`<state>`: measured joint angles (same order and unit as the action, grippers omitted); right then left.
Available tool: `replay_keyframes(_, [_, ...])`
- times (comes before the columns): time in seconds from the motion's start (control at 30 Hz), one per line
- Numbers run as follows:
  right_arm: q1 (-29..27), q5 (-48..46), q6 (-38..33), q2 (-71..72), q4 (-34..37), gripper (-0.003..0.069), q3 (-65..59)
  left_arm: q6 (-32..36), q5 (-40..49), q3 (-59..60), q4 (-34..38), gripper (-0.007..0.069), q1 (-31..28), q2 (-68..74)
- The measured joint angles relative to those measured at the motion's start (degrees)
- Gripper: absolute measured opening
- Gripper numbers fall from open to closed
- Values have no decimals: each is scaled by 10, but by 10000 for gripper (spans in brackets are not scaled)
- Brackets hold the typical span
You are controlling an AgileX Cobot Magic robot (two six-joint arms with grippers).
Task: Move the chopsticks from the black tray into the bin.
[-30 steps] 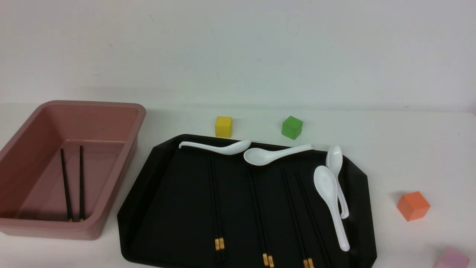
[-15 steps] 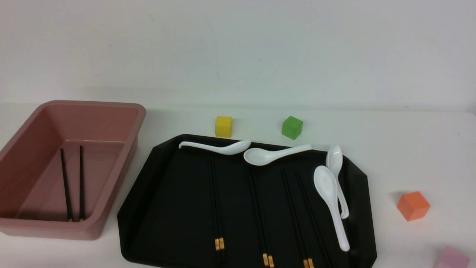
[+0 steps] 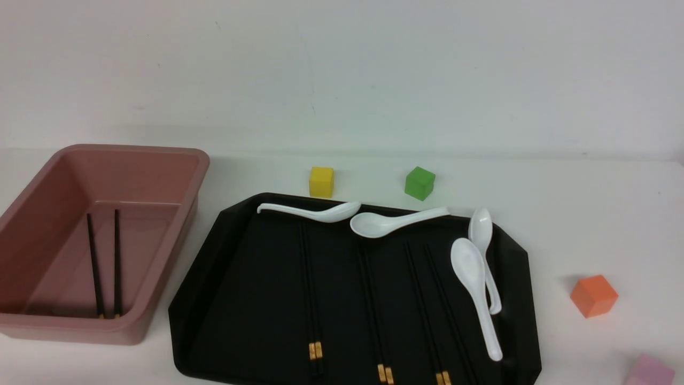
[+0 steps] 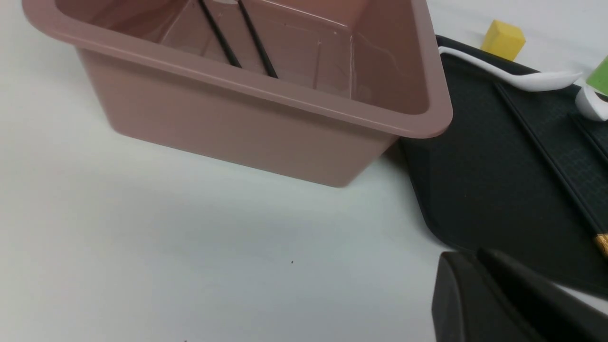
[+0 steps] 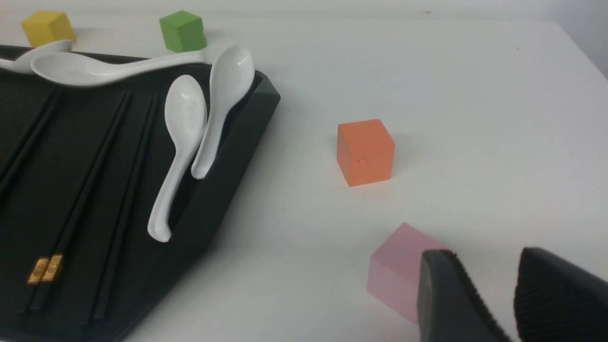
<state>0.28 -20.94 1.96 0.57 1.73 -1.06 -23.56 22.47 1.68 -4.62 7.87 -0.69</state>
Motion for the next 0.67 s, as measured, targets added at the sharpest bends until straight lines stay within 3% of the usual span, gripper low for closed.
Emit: replay_keyframes(0.67, [0, 0, 1, 0, -1, 240, 0, 0, 0, 0, -3, 55, 0, 0])
